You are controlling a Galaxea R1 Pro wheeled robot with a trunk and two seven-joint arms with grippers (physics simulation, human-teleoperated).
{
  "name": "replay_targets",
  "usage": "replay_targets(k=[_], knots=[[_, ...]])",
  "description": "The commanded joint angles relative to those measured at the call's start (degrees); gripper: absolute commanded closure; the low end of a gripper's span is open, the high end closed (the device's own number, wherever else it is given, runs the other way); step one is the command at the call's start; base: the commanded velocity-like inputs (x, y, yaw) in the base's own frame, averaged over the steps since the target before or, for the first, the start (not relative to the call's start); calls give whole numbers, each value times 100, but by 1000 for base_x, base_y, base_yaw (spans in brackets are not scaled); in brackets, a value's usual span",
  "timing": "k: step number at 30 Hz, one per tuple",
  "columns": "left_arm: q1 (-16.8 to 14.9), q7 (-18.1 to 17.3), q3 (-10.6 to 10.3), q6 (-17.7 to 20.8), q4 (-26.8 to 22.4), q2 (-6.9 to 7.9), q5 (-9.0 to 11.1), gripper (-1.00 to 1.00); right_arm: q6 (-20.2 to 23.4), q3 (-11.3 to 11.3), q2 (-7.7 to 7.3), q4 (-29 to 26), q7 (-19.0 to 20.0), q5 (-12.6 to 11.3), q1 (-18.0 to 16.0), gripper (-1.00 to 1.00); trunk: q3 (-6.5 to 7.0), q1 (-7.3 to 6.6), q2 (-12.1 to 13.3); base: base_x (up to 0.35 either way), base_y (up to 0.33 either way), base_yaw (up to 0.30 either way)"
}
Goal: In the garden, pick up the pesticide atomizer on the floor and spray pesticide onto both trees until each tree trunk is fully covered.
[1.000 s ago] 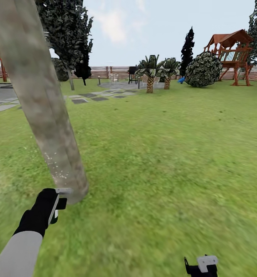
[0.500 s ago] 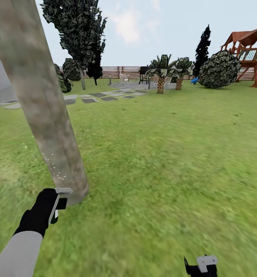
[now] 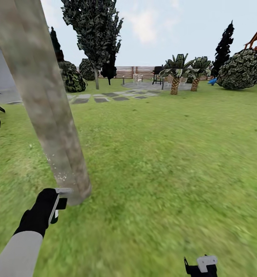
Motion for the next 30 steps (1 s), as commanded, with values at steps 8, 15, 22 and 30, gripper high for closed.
replay_targets(k=[8, 15, 22, 30], knots=[[-4, -14, 5, 23, -7, -72, -35, 100, -16, -37, 2, 7, -17, 61, -4, -100, -5, 1, -2, 148, -249, 13], [-4, -14, 25, 23, -11, -64, -50, 100, -16, -37, 2, 8, -15, 61, -4, -100, -5, 1, -2, 141, -254, 238], [-4, -20, 58, 34, -6, -69, -31, 100, -16, -37, 2, 10, -13, 61, -4, -100, -5, 1, -2, 77, -258, 277], [-103, -97, 47, 66, -1, -26, -15, 100, -16, -37, 2, 12, -14, 61, -4, -100, -5, 1, -2, 1, -21, 277]])
